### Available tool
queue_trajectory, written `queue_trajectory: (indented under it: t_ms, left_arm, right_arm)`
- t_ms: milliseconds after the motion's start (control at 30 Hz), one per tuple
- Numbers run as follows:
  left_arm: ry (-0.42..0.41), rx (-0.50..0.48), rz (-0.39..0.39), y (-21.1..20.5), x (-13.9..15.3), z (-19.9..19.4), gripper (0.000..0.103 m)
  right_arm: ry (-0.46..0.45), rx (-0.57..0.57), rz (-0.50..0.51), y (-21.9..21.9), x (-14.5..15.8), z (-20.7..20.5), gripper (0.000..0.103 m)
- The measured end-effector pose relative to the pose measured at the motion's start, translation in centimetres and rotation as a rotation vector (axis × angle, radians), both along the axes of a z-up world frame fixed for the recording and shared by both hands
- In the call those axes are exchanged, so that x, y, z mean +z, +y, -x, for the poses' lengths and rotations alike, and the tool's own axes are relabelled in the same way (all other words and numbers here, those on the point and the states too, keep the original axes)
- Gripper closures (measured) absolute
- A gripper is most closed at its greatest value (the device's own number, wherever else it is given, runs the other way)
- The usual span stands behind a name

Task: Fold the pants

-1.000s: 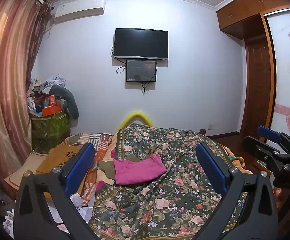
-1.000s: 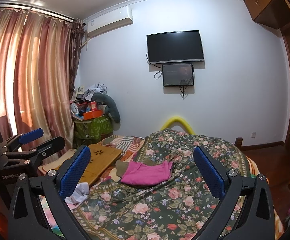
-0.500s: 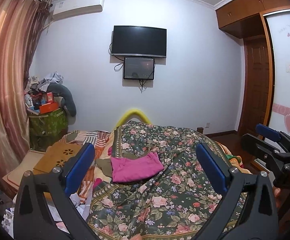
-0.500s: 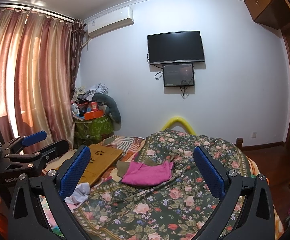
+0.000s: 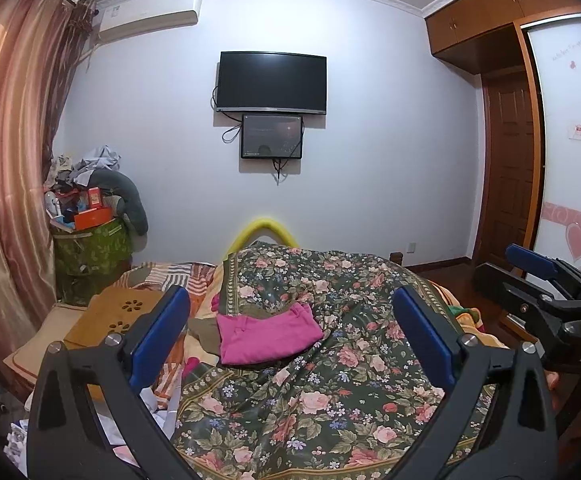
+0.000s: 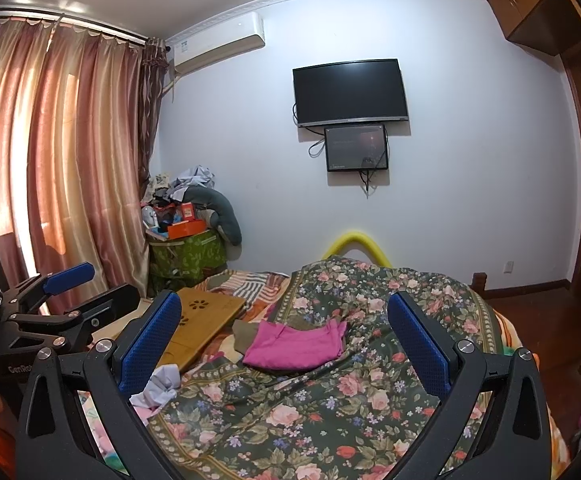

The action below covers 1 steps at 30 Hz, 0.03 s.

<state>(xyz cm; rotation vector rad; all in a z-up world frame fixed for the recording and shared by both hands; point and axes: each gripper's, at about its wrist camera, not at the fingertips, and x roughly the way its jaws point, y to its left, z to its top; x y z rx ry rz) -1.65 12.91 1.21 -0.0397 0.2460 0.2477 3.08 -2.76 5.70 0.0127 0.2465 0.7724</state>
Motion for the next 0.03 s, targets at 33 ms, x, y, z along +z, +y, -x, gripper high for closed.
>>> queue_trajectory:
  t_ms: [33]
  left_arm:
    - [0.002, 0.001, -0.002, -0.04, -0.06, -0.07, 0.0]
  right_arm:
    - [0.0, 0.0, 0.0, 0.01, -0.02, -0.01, 0.0]
